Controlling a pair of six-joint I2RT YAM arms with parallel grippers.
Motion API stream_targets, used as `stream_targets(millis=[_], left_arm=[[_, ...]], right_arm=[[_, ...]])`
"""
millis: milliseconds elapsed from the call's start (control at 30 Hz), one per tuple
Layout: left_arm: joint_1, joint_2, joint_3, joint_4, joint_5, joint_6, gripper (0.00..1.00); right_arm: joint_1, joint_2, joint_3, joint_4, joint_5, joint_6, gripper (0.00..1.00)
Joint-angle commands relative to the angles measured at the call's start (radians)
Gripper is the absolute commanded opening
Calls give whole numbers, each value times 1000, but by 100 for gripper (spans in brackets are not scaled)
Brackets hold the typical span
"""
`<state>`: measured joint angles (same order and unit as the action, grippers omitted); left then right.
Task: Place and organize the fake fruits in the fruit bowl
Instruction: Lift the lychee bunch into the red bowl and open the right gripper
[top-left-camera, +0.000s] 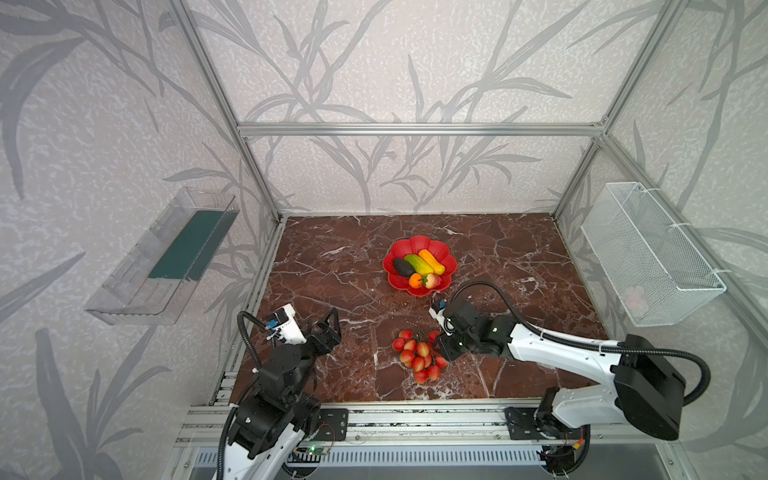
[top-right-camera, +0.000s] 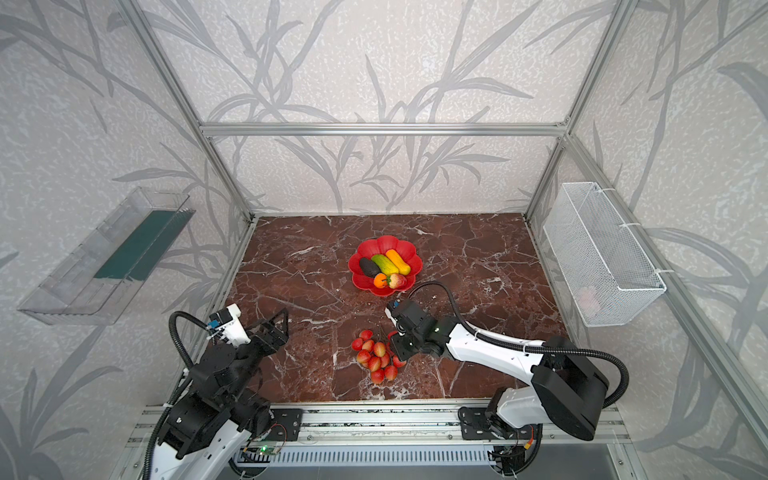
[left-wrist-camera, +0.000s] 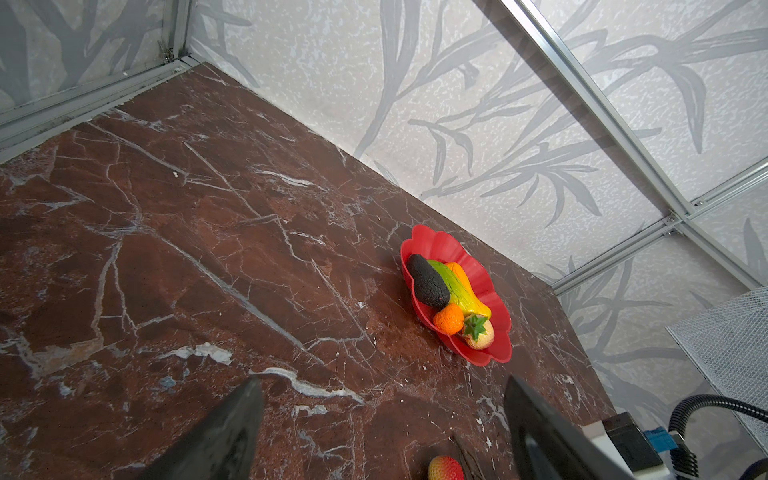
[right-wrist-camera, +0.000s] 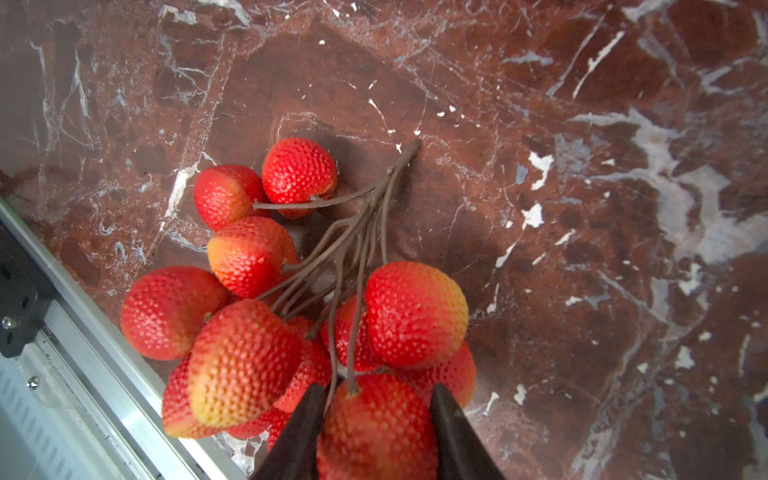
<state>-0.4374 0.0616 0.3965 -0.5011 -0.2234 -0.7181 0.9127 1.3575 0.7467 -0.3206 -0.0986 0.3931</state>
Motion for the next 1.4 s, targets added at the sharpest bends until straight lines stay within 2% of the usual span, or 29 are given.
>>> stream_targets(millis=[0, 233, 567, 833, 1100, 1233, 1367], left_arm=[[3, 4, -4, 6, -9, -4, 91], [3, 1, -4, 3, -10, -5, 91], [3, 1, -1, 12, -10, -4, 91], [4, 2, 9, 27, -1, 14, 91], [3, 36, 0, 210, 178, 106, 92], [4, 123, 9, 319, 309, 161, 92], [3, 219, 25, 391, 390, 192, 92]], right_arm=[[8, -60, 80, -11, 33, -23, 22], [6, -164, 206, -29, 115, -86, 20], [-11, -112, 439, -110, 201, -227, 20], [-112, -25, 571, -113, 139, -270, 21], [-211, 52, 637, -114, 95, -302, 21], [-255, 129, 683, -133, 84, -334, 21], [-286, 227, 742, -168, 79, -367, 21]])
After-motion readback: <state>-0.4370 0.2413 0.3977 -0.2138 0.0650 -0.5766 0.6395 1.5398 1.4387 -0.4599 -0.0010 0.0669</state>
